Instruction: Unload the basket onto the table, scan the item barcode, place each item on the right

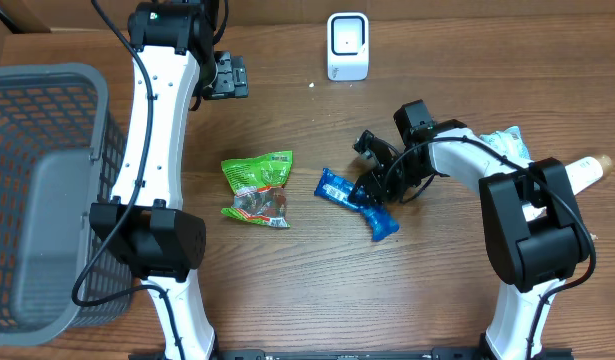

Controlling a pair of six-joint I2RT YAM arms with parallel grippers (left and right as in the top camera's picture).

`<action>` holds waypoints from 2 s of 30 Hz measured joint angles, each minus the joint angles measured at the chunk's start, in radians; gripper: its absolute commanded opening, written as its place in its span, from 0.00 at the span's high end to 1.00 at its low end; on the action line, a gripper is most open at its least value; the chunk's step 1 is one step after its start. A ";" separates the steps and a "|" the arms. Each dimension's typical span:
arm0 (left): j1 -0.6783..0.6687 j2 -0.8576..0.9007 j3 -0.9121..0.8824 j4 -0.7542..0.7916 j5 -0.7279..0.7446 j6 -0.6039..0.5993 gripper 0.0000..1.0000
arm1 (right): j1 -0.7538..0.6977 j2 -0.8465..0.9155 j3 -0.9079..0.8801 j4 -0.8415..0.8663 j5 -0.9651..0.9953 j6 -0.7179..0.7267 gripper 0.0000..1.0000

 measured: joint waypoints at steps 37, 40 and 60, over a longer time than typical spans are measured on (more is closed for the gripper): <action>0.000 0.000 0.000 0.000 0.000 0.000 0.00 | -0.073 -0.392 0.496 -0.263 -0.349 0.220 0.96; 0.000 0.000 0.000 0.000 0.000 0.000 0.00 | -0.092 -0.404 0.496 -0.249 -0.375 0.265 0.96; 0.000 0.000 0.000 0.000 0.000 0.000 0.00 | 0.002 -0.402 0.482 0.013 0.246 0.625 0.96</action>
